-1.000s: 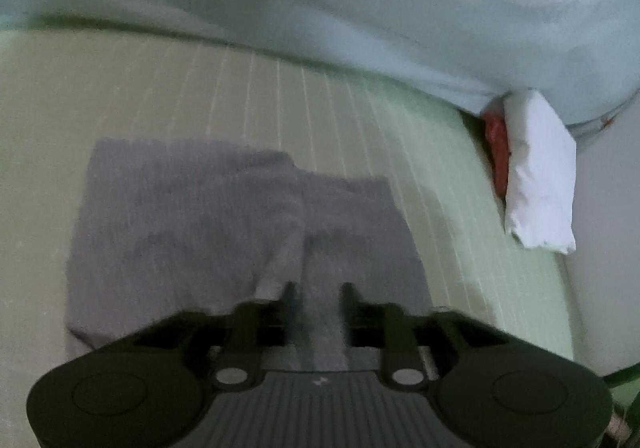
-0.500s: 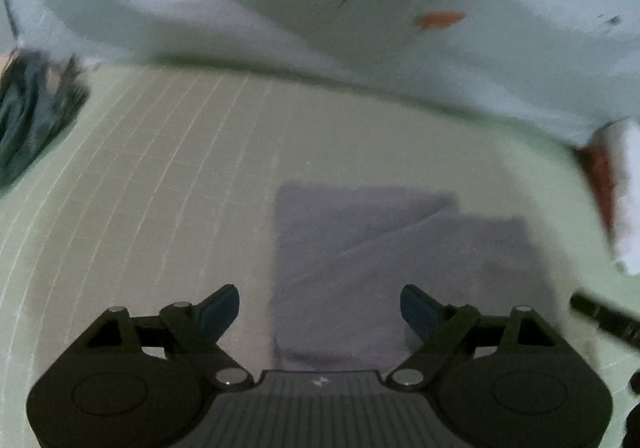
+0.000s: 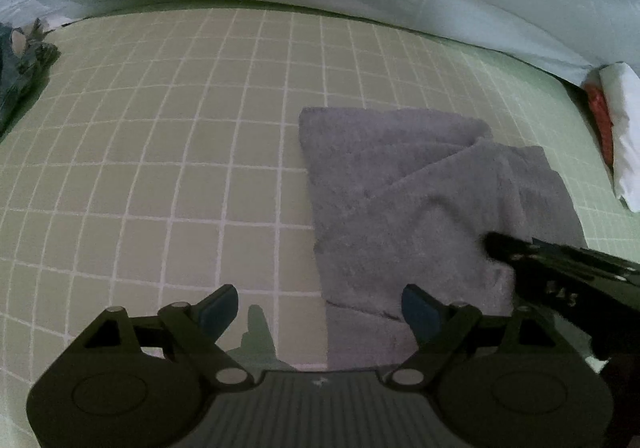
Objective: Fold clothes
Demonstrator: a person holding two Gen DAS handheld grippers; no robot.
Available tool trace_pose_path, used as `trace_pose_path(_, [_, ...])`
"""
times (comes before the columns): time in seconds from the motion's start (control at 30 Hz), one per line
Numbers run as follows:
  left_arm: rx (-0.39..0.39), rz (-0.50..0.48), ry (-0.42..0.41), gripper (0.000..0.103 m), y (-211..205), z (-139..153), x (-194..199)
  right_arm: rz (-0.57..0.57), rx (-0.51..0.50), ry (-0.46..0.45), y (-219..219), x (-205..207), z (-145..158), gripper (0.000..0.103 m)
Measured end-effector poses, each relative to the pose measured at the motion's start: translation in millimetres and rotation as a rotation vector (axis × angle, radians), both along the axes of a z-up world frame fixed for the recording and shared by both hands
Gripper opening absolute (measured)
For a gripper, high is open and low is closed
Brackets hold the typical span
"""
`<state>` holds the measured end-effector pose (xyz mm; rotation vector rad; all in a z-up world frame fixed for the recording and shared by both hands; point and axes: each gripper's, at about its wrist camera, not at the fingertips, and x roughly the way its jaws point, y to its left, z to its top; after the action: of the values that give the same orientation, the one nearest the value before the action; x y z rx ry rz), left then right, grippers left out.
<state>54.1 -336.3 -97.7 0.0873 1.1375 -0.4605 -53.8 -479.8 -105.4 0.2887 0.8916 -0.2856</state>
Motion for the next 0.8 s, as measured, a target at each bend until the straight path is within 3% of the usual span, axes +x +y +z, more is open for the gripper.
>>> trace_pose_path(0.03, [-0.002, -0.006, -0.010, 0.089, -0.9, 3.4, 2.2, 0.011, -0.010, -0.003, 2.4, 0.4, 0.3, 0.005])
trace_pose_path(0.23, [-0.032, -0.004, -0.107, 0.089, -6.3, 32.1, 12.9, -0.039, -0.065, -0.120, -12.9, -29.5, 49.7, 0.004])
trace_pose_path(0.33, [-0.074, -0.013, -0.127, 0.092, -14.5, 41.4, 8.1, -0.051, -0.154, -0.171, -23.4, -47.8, 75.7, 0.004])
trace_pose_path(0.43, [-0.091, -0.043, -0.104, 0.092, -31.1, 38.0, -1.2, -0.123, -0.175, -0.176, -48.8, -64.1, 77.5, 0.004])
trace_pose_path(0.5, [-0.093, -0.063, -0.082, 0.093, -43.5, 33.6, -10.4, -0.185, -0.132, -0.139, -73.2, -71.0, 61.4, 0.005])
trace_pose_path(0.53, [-0.093, -0.071, -0.069, 0.093, -49.8, 30.5, -15.2, -0.216, -0.109, -0.118, -85.2, -74.3, 53.1, 0.010])
trace_pose_path(0.6, [-0.086, -0.076, -0.042, 0.093, -59.6, 23.6, -24.2, -0.278, -0.038, -0.059, -105.8, -79.8, 32.9, 0.035])
trace_pose_path(0.63, [-0.075, -0.075, -0.024, 0.093, -63.6, 19.0, -27.9, -0.297, -0.007, -0.057, -112.4, -83.3, 25.5, 0.056])
trace_pose_path(0.67, [-0.060, -0.067, -0.007, 0.093, -67.3, 14.5, -31.9, -0.315, 0.023, -0.056, -118.6, -86.8, 18.4, 0.070])
trace_pose_path(0.8, [-0.024, -0.006, 0.040, 0.094, -71.2, 5.0, -43.8, -0.303, 0.172, -0.090, -130.6, -98.4, 1.6, 0.078])
